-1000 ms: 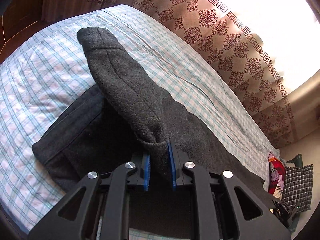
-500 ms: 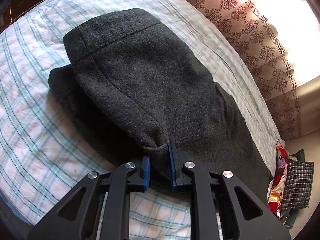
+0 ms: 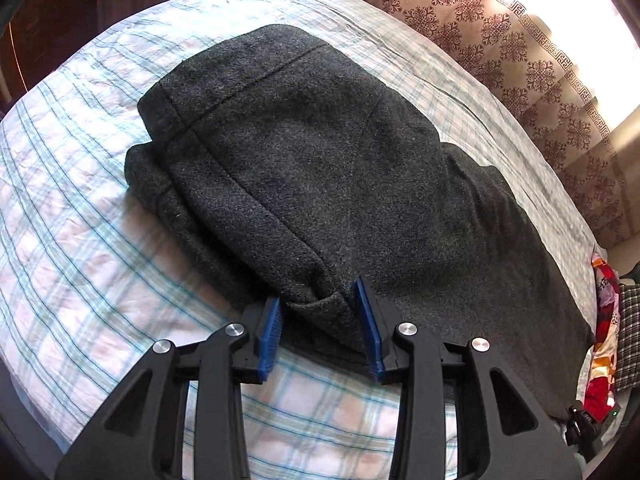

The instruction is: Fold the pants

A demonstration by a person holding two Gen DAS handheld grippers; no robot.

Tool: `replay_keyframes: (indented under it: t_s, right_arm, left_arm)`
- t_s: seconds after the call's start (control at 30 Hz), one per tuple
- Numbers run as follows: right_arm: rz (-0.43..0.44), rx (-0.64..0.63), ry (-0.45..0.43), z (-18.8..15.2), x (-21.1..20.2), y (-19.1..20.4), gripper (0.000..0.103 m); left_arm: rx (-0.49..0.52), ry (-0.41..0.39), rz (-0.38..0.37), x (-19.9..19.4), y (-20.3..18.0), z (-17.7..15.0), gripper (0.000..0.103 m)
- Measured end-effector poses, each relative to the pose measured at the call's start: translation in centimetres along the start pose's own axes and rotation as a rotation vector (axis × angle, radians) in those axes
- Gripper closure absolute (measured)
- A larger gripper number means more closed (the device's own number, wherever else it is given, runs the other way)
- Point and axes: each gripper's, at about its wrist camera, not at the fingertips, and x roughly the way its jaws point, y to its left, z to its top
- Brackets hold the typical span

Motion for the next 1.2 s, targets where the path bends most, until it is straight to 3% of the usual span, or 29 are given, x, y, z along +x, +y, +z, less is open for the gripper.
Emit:
replay_keyframes:
  t_s: [0.17, 0.27, 0.3, 0.37, 0.4, 0.57, 0.7, 0.87, 0.97, 1.07, 1.1, 1.17, 1.2]
  right_arm:
    - [-0.01, -0.012, -0.009, 0.0, -0.2, -0.1, 0.094]
    - [-0.01, -0.006, -0.013, -0.1, -0.3, -0.2, 0.092]
    - [-0.013, -0.004, -0.015, -0.3, -0.5, -0.2, 0.092]
    - [-0.025, -0.004, -0.029, -0.3, -0.8, -0.1, 0.089]
    - [-0.034, -0.01, -0.034, -0.3, -0.9, 0.0, 0.089]
    - [-0.053, -0.036, -0.04, -0.3, -0.9, 0.3, 0.089]
    - [-0.076, -0.054, -0.048, -0.4, -1.0, 0.5, 0.088]
    - [-0.137, -0.103, -0.088, -0.4, -1.6, 1.1, 0.08]
    - [-0.154, -0.109, -0.098, -0.3, -1.9, 0.9, 0.079]
    - [-0.175, -0.121, -0.101, -0.3, -2.0, 0.8, 0.078]
    - [-0.181, -0.121, -0.101, -0.3, -2.0, 0.8, 0.078]
    - [-0.206, -0.117, -0.108, -0.3, -2.1, 0.7, 0.076]
    - [-0.222, -0.116, -0.117, -0.2, -2.2, 0.6, 0.076]
  left_arm:
    - [0.008, -0.019, 0.009, -1.0, 0.5, -0.2, 0.057]
    - [-0.04, -0.027, -0.016, -2.1, 2.0, -0.1, 0.056]
    - [-0.045, -0.035, 0.002, -2.5, 2.4, -0.1, 0.056]
    - [-0.04, -0.076, 0.126, -3.5, 3.2, -0.3, 0.041]
    - [-0.041, -0.094, 0.152, -3.9, 3.6, -0.4, 0.041]
    - [-0.118, -0.131, 0.13, -5.6, 5.8, 0.0, 0.041]
    - [-0.089, -0.162, 0.114, -6.3, 4.2, 1.0, 0.036]
    - [0.014, -0.195, 0.154, -5.3, -0.5, 2.7, 0.017]
    - [0.07, -0.168, 0.28, -2.8, -2.2, 3.7, 0.016]
    - [0.089, -0.115, 0.436, -0.4, -0.5, 3.9, 0.016]
    - [0.06, -0.089, 0.442, 0.2, 0.8, 3.7, 0.016]
    - [-0.038, -0.041, 0.348, 0.7, 3.8, 3.0, 0.016]
    - [-0.036, -0.048, 0.334, 0.5, 4.3, 2.6, 0.016]
